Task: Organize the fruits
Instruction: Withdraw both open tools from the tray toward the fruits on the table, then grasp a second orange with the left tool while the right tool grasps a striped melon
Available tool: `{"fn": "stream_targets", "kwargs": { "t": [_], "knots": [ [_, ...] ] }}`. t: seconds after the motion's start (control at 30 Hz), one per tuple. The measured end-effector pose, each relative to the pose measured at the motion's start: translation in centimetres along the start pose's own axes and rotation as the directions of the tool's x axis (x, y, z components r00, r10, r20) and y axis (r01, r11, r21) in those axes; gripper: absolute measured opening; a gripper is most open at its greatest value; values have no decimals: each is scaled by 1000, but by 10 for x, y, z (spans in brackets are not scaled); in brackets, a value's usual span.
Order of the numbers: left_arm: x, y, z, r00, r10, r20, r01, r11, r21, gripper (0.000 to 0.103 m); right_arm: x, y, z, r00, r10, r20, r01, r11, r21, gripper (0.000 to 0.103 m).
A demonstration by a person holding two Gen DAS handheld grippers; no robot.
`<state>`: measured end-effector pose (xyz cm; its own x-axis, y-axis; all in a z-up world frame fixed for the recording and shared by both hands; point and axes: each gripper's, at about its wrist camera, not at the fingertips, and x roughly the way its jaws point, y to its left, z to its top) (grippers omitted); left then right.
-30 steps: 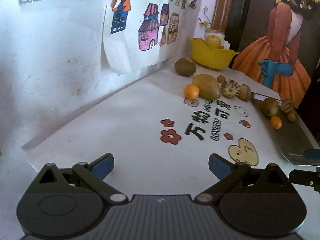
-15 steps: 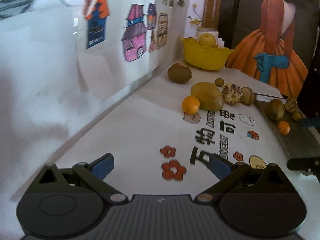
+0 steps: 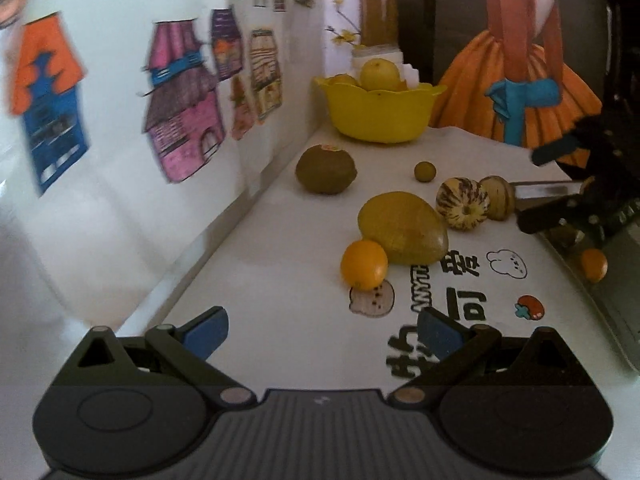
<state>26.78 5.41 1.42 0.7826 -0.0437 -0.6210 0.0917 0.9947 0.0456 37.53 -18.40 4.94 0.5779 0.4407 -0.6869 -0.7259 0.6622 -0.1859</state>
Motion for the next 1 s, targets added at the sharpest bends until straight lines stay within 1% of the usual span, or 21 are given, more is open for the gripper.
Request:
{"fn": "stream_targets", "kwargs": {
  "t": [0.07,0.13,0.27,0.3,0.47,0.5,0.53,0.63,0.87,1.0],
  "knots": [
    [8,0,4,1000,-5,2,5,1000,15,103,10,-1,4,1000,11,-21,-12,999,-35,102],
    [15,1,8,1000,-10,2,10,1000,16,102,19,0,7,999,24,-35,-27,996,-84,95],
    [25,-1,14,999,-38,15,38,999,33,102,30,3,12,998,48,-40,-53,988,-143,91],
    [27,-3,15,999,-45,18,44,998,43,101,32,3,14,998,52,-44,-58,986,-158,88],
    [36,-9,21,996,-87,12,86,993,75,89,43,1,22,996,71,-61,-81,978,-193,77],
    [37,-10,21,996,-93,12,91,993,76,88,45,0,23,995,72,-65,-83,978,-191,74],
    [38,-10,21,995,-97,12,96,992,78,85,48,-1,23,995,73,-67,-85,979,-187,70],
    [41,-12,23,994,-108,6,107,991,84,78,53,-6,25,994,86,-71,-97,982,-162,64],
    [48,-7,22,993,-117,6,116,991,60,63,62,-8,25,990,102,-96,-115,983,-141,54],
    [52,-3,22,991,-134,-1,134,991,26,55,63,-8,25,990,107,-97,-119,984,-134,54]
  ]
}}
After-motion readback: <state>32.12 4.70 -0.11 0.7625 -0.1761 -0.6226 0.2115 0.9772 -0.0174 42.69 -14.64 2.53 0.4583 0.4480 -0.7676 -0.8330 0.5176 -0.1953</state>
